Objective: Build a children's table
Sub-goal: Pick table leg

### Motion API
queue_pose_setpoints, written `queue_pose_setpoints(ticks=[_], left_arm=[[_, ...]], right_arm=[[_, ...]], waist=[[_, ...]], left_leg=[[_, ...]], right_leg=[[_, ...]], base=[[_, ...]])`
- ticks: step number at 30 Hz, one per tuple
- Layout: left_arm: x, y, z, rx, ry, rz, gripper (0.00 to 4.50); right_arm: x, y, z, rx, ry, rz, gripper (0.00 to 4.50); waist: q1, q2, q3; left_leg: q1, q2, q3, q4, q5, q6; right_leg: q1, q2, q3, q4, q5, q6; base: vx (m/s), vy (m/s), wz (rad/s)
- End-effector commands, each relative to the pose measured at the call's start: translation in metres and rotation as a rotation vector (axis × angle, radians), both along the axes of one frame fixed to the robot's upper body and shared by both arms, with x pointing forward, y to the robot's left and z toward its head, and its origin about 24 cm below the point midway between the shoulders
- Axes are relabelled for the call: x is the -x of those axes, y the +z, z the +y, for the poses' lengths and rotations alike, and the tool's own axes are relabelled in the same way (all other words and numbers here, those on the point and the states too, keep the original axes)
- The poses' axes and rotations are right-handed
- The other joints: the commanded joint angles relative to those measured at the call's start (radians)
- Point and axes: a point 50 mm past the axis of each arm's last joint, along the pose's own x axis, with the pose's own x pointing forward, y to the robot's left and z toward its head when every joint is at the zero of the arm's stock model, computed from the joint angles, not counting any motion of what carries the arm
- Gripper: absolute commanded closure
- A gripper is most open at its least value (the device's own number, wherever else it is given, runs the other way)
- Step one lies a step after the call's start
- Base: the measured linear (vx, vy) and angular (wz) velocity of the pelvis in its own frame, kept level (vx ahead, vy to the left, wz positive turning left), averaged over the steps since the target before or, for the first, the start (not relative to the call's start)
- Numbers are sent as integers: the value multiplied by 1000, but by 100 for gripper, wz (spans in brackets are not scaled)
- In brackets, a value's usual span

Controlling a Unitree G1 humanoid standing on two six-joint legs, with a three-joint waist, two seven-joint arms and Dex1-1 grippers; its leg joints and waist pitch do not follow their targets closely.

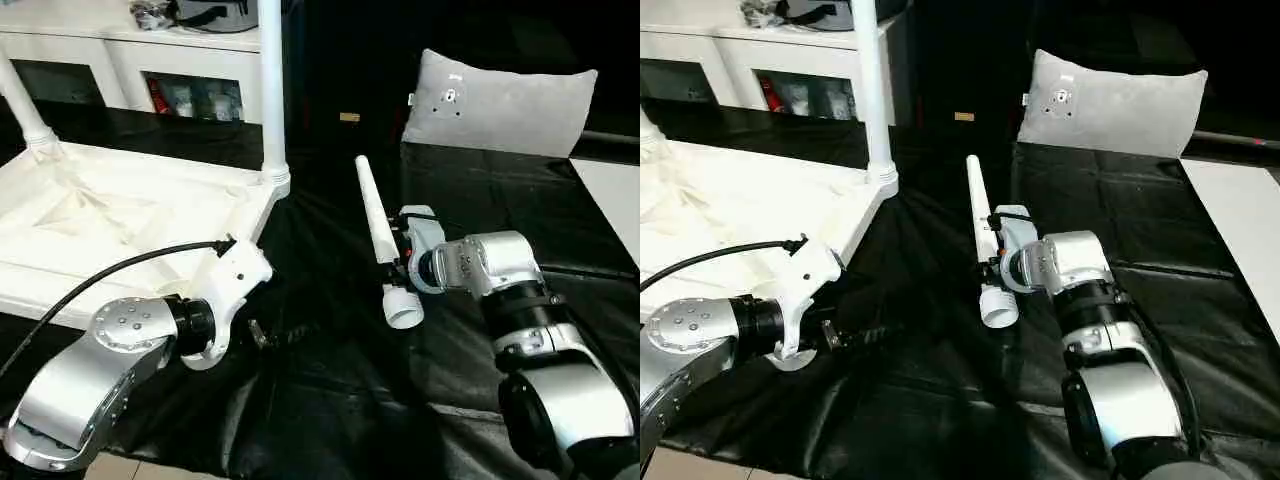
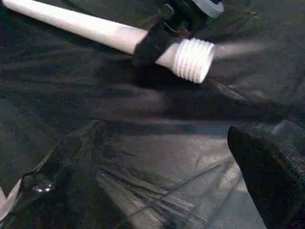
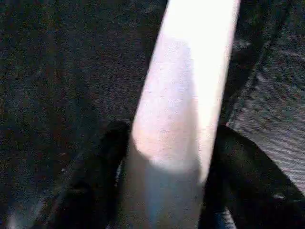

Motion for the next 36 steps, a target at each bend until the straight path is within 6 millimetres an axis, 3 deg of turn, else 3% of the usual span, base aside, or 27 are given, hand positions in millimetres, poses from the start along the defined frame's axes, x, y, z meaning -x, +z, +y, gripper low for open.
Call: queue_pose_setpoints(ticks=[1,8,9,11,19,20,26,32,33,35,36], left_arm=[[0,3,-3,-7,-24,-6,0],[-1,1,-4,-11,-31,-4,0],[-2,0,-4,-11,-32,-4,0],[-3,0,-5,-12,-32,-5,0],[-6,-2,-6,-4,-26,-15,0],[-8,-1,-6,6,-21,-20,0],[-14,2,-9,55,2,-44,0],[-40,16,-14,204,163,-141,0],[-48,22,-16,239,198,-180,0],[-62,31,-21,317,257,-199,0],[-65,33,-23,334,268,-198,0]], right_arm=[[-1,0,-2,5,2,15,191],[-3,3,-8,3,-4,12,237],[-3,4,-9,1,-4,10,237],[-4,4,-9,4,0,8,252],[-3,5,-10,2,8,-1,259],[-3,6,-12,-10,-1,-15,259],[-3,9,-17,-45,-37,-56,260],[2,27,-26,-169,-80,-429,261],[7,31,-26,-252,-72,-466,261],[17,42,-25,-466,-68,-528,261],[20,45,-26,-520,-68,-550,261]], waist=[[1,11,-53],[2,10,-56],[0,4,-55],[1,5,-54],[-1,7,-54],[-3,14,-53],[0,11,-57],[5,5,-60],[6,3,-58],[9,9,-61],[9,7,-62]], left_leg=[[-10,51,-6,-84,-98,-21],[-11,54,1,-83,-63,-20],[-11,54,3,-82,-65,-18],[-10,54,4,-83,-75,-16],[-9,55,4,-83,-84,-19],[-9,54,5,-83,-88,-21],[-11,55,5,-83,-58,-19],[-11,55,10,-79,-30,-2],[-14,52,11,-82,-30,9],[-8,51,13,-79,-40,34],[-10,54,8,-82,-38,38]], right_leg=[[57,-92,55,-80,-275,-198],[57,-90,54,-75,-225,-208],[56,-89,55,-77,-227,-208],[54,-90,54,-79,-253,-206],[53,-89,54,-81,-275,-195],[52,-87,54,-84,-269,-196],[58,-87,55,-79,-222,-202],[62,-89,56,-81,-184,-193],[64,-87,55,-87,-199,-185],[63,-84,59,-93,-198,-170],[66,-86,56,-88,-193,-174]], base=[[0,0,0],[0,0,0],[0,0,0],[0,0,0],[0,0,0],[0,0,0],[0,0,0],[0,0,0],[0,0,0],[0,0,0],[0,0,0]])
